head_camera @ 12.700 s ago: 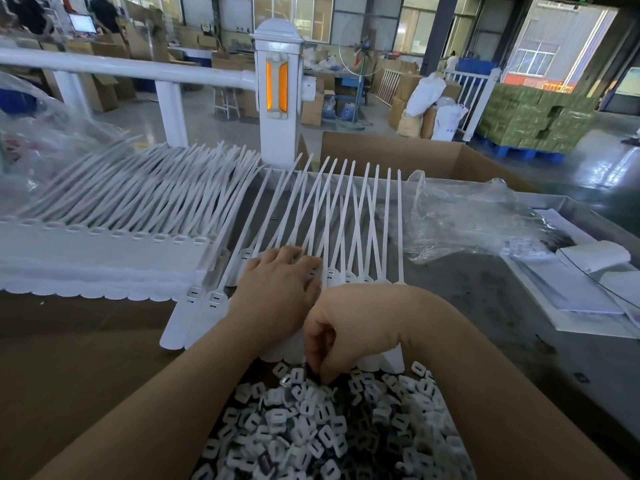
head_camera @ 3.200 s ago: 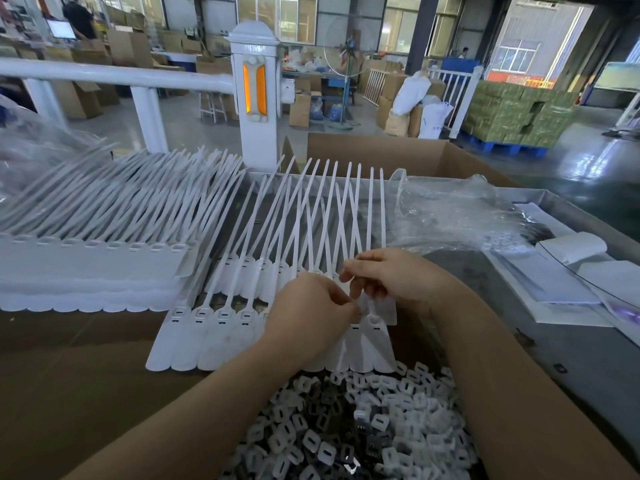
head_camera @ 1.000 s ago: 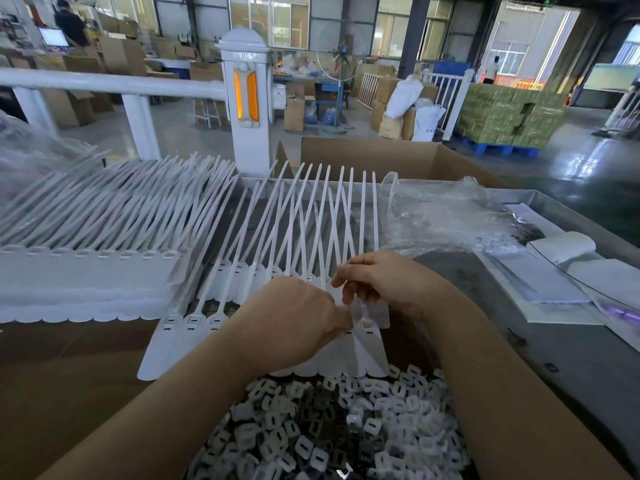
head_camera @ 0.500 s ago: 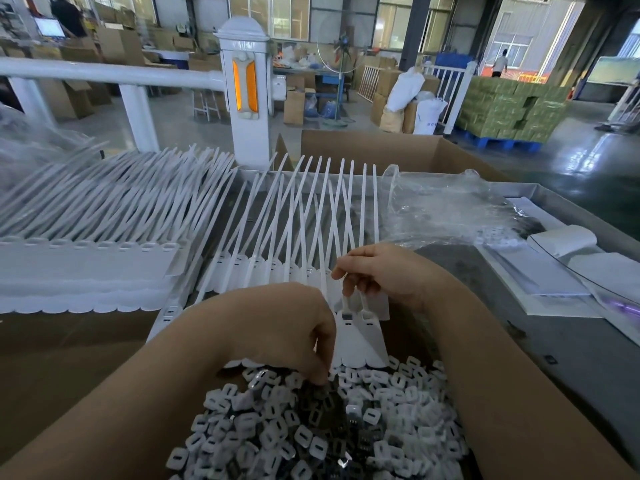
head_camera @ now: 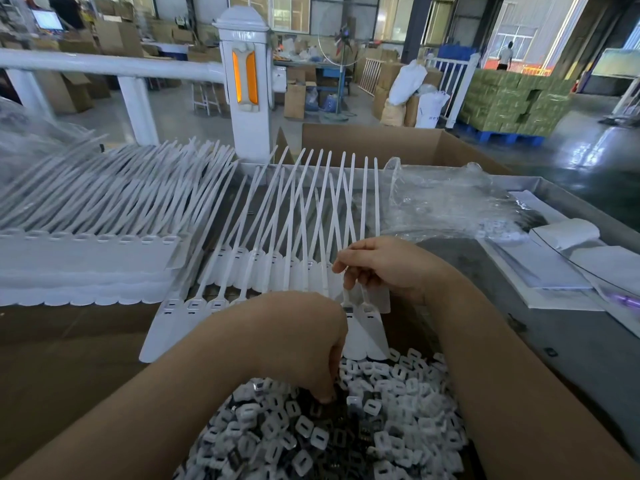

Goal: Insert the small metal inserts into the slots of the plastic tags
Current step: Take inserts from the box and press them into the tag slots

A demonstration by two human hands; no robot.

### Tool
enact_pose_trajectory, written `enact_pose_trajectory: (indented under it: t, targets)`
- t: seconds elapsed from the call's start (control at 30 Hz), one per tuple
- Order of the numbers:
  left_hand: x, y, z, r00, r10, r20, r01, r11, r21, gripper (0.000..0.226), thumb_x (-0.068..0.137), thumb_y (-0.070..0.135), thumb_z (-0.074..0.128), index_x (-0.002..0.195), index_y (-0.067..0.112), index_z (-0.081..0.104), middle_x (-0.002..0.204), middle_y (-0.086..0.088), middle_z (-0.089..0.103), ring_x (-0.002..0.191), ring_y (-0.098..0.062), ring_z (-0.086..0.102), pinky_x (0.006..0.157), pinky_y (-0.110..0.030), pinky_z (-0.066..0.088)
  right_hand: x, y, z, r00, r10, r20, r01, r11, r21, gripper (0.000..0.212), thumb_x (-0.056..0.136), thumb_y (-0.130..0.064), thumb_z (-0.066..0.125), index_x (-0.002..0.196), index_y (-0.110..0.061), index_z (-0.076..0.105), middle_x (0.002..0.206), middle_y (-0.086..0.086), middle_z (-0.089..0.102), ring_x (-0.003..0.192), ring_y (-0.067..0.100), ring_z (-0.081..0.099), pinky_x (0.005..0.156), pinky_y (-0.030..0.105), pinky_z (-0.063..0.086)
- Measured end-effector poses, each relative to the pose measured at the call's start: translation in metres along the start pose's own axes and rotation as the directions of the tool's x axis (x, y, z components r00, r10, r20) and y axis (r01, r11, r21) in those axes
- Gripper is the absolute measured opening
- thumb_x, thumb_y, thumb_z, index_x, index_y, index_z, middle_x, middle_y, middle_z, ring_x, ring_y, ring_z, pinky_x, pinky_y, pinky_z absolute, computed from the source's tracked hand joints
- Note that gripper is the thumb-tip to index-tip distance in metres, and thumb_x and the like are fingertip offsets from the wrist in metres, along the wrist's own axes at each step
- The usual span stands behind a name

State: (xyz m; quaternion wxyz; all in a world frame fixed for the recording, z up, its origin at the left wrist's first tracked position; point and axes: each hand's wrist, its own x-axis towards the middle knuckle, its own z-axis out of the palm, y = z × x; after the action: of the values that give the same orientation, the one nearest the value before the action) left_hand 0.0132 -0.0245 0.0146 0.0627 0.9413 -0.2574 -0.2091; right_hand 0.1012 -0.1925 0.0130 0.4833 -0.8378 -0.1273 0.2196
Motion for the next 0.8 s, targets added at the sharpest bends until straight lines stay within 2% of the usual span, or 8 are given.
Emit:
enact_pose_trajectory:
  t: [0.1, 0.23, 0.3, 0.43, 0.53, 0.6, 0.7, 0.8]
  targets:
    - [-0.003, -0.003, -0.005, 0.999, 0.015, 0.029, -0.011, 0.992, -0.125, 0.021, 0.072, 0.048, 0.08, 0.08, 0.03, 0.074, 0.071, 0.014, 0.07, 0.065, -0.002, 0.066, 0.059, -0.023, 0.058, -0.001, 0.0, 0.0, 1.0, 0.001, 0.004, -0.001, 1.0, -0.002, 0.025, 0.1, -0.032, 0.058, 0.092, -0.016, 0.075, 0.075, -0.001, 0.074, 0.063, 0.006, 0.056, 0.063, 0.02, 0.046]
    - [-0.006, -0.008, -0.011, 0.999, 0.013, -0.037, -0.025, 0.932, -0.363, 0.013, 0.079, 0.039, 0.078, 0.077, 0.027, 0.074, 0.067, 0.01, 0.071, 0.053, 0.001, 0.062, 0.047, -0.007, 0.042, 0.0, 0.0, 0.0, 1.0, -0.001, 0.002, 0.001, 1.0, 0.0, 0.025, 0.1, -0.031, 0.058, 0.091, -0.016, 0.075, 0.075, -0.001, 0.074, 0.063, 0.006, 0.056, 0.065, 0.022, 0.045]
    - [-0.005, -0.01, -0.011, 0.993, -0.046, -0.109, -0.023, 0.827, -0.562, 0.01, 0.083, 0.032, 0.076, 0.078, 0.024, 0.072, 0.067, 0.006, 0.071, 0.054, -0.001, 0.062, 0.05, -0.01, 0.045, 0.0, 0.001, 0.0, 1.0, -0.007, -0.002, 0.007, 1.0, -0.005, 0.025, 0.1, -0.032, 0.059, 0.091, -0.016, 0.076, 0.076, -0.001, 0.075, 0.065, 0.007, 0.056, 0.066, 0.023, 0.045]
    - [-0.002, -0.021, -0.009, 0.947, -0.241, -0.21, -0.059, 0.515, -0.855, 0.009, 0.088, 0.022, 0.072, 0.084, 0.014, 0.072, 0.074, 0.001, 0.073, 0.064, -0.007, 0.066, 0.057, -0.017, 0.05, -0.003, 0.002, -0.002, 0.998, -0.049, 0.029, 0.05, 0.998, -0.029, 0.02, 0.098, -0.029, 0.061, 0.093, -0.018, 0.076, 0.079, -0.002, 0.075, 0.064, 0.004, 0.057, 0.063, 0.019, 0.047]
    - [0.0, -0.026, -0.007, 0.925, -0.331, -0.186, -0.11, 0.235, -0.966, 0.011, 0.091, 0.018, 0.068, 0.091, 0.007, 0.069, 0.076, -0.002, 0.073, 0.066, -0.009, 0.068, 0.06, -0.02, 0.053, -0.004, 0.002, -0.004, 0.994, -0.071, 0.078, 0.073, 0.997, -0.021, 0.011, 0.094, -0.024, 0.066, 0.094, -0.019, 0.076, 0.083, -0.002, 0.076, 0.072, 0.009, 0.055, 0.067, 0.02, 0.046]
    - [0.002, -0.025, -0.005, 0.917, -0.355, -0.18, -0.156, 0.096, -0.983, 0.009, 0.091, 0.015, 0.067, 0.091, 0.006, 0.068, 0.081, -0.006, 0.074, 0.069, -0.011, 0.07, 0.06, -0.021, 0.054, -0.005, 0.003, -0.005, 0.99, -0.081, 0.112, 0.082, 0.997, -0.003, 0.007, 0.091, -0.022, 0.07, 0.092, -0.02, 0.076, 0.084, -0.002, 0.075, 0.078, 0.013, 0.054, 0.071, 0.023, 0.045]
    - [0.007, -0.022, -0.002, 0.897, -0.398, -0.192, -0.196, 0.033, -0.98, 0.009, 0.093, 0.012, 0.065, 0.09, 0.004, 0.069, 0.085, -0.009, 0.075, 0.071, -0.013, 0.071, 0.061, -0.021, 0.055, -0.006, 0.003, -0.005, 0.988, -0.085, 0.131, 0.085, 0.996, 0.009, 0.005, 0.087, -0.025, 0.074, 0.09, -0.022, 0.077, 0.085, -0.003, 0.074, 0.081, 0.011, 0.057, 0.075, 0.026, 0.044]
    - [0.009, -0.019, 0.001, 0.879, -0.429, -0.208, -0.204, 0.057, -0.977, 0.01, 0.093, 0.011, 0.065, 0.092, 0.002, 0.069, 0.08, -0.008, 0.074, 0.068, -0.012, 0.069, 0.06, -0.02, 0.055, -0.006, 0.003, -0.005, 0.988, -0.09, 0.126, 0.089, 0.996, 0.018, 0.007, 0.085, -0.029, 0.075, 0.089, -0.023, 0.077, 0.084, -0.004, 0.074, 0.072, 0.003, 0.056, 0.071, 0.022, 0.045]
